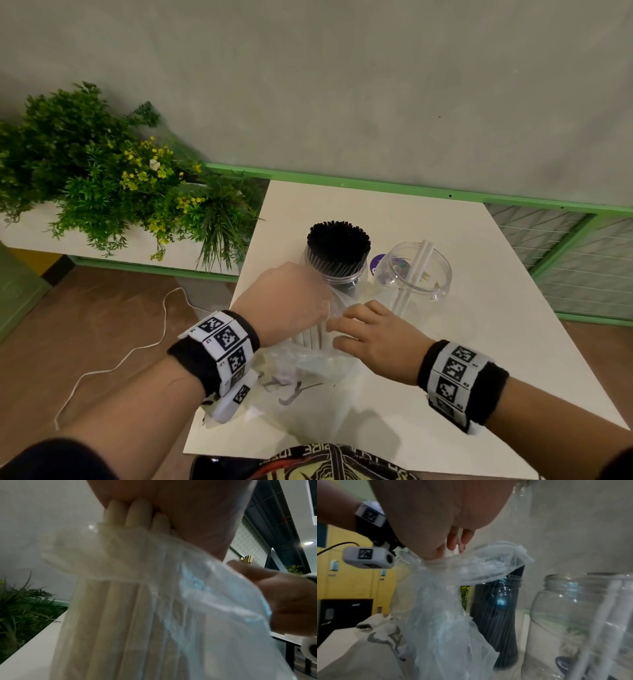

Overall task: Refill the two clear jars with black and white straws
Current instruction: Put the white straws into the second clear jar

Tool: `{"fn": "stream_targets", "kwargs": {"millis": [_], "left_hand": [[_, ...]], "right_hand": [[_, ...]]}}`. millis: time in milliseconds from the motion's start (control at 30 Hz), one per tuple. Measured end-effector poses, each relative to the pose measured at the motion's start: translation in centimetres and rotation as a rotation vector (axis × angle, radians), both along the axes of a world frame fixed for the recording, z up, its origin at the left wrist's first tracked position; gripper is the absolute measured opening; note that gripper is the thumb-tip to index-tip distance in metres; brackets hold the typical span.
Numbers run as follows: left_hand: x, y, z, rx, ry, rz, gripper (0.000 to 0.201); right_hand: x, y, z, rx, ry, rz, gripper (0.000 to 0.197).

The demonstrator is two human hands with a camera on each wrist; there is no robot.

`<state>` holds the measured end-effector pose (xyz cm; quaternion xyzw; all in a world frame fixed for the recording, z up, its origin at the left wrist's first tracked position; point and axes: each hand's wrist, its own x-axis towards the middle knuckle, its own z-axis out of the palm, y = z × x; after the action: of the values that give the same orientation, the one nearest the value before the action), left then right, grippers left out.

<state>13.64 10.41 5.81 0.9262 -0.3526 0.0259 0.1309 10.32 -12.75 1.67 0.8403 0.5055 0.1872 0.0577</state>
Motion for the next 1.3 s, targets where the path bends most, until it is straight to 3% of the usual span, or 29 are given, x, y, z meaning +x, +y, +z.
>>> {"fn": "stream_targets", "kwargs": {"millis": [233,300,367,533,633,767,867,967,1067,1133,1200,1300], "left_hand": [[-0.2,-0.6,-0.2,-0.02,0.014,0.005,0.029],[-0.1,-0.5,-0.3,-0.014,0.011,0.01,0.028],[-0.2,-0.4,-0.4,-0.006,0.007,0.009,0.027],[-0.2,-0.2,-0.4,-0.023,0.015,0.046,0.03],[-0.1,0.1,-0.3,-0.041,0.007,0.072,0.025],[-0.3,0.1,-0.3,-0.055,0.012,0.069,0.026],[-0.2,0.2,-0.4,-0.05,0.014,0.085,0.027],[-0.2,0.5,-0.5,-0.053,0.011,0.076,0.025],[-0.3,0.3,-0.6,-0.069,0.013,0.073,0.027],[-0.4,0.2,-0.3,-0.075,0.003,0.088,0.036],[-0.6,0.7,0.3,-0.131,-0.015,0.181,0.053],[-1.8,3.1,0.6,-0.442,0.122,0.473,0.06]], "right_hand": [[-0.1,1.2,1.2,-0.153,0.145,-0.011,0.014],[0.1,1.3,1.5,-0.154,0.175,-0.085,0.025],[0.5,1.2,1.4,-0.159,0.187,-0.185,0.017],[0.8,0.2,-0.7,-0.285,0.248,-0.44,0.087],[0.7,-0.1,-2.8,-0.253,0.411,-0.528,0.111],[0.1,0.4,-6.1,-0.133,0.697,-0.59,0.128],[-0.2,0.6,-7.8,0.114,0.921,-0.629,0.125],[0.1,0.0,-7.7,0.34,1.077,-0.64,0.099],[-0.1,-0.5,-6.5,0.652,1.041,-0.656,0.071],[-0.4,-0.1,-5.8,0.808,0.923,-0.616,0.076],[-0.6,0.6,-5.4,0.724,0.872,-0.577,0.095],[-0.6,1.9,-5.3,0.509,0.871,-0.635,0.111]]}}
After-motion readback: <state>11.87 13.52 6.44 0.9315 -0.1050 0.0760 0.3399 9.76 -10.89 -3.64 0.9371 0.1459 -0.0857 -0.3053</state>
